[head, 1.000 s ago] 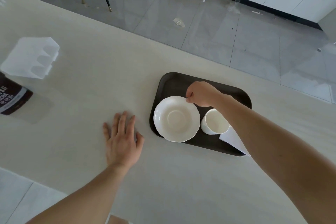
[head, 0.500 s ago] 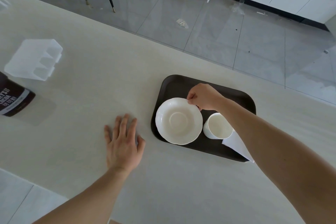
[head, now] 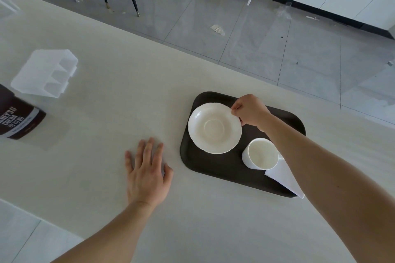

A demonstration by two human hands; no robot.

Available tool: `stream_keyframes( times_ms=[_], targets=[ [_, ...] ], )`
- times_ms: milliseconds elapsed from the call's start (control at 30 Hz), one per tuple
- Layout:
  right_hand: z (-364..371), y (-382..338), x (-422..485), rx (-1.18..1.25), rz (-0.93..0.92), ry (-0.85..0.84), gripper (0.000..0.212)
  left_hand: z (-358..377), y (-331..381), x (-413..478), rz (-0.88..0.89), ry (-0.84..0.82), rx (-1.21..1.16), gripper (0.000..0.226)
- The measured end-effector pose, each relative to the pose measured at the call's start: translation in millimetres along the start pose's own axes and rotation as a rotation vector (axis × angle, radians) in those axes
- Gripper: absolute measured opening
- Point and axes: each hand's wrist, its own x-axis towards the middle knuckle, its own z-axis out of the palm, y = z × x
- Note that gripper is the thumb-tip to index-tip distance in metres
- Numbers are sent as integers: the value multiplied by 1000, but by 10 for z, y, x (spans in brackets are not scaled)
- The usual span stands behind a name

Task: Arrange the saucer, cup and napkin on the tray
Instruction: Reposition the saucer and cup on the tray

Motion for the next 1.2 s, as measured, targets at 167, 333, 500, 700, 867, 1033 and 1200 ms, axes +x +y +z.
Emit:
stream_keyframes(
  times_ms=[167,333,500,700,867,1033,1200],
  targets=[
    [5,45,41,91,85,76,19,3,0,4,1,2,-2,58],
    [14,71,53,171,131,112,17,12,-8,1,2,1,6,57],
    [20,67,70,209,161,141,17,38,-18,7,4,4,9,57],
    [30,85,71,265,204,151,12,43,-25,11,-5,-14,13,57],
    [46,100,64,317,227,159,13,35,-14,16,-6,-23,12,57],
    [49,99,65,364,254,154,16,22,-15,6,-6,-15,5,57],
    [49,88,55,394,276,149,15,16,-18,5,-7,-20,9,58]
  ],
)
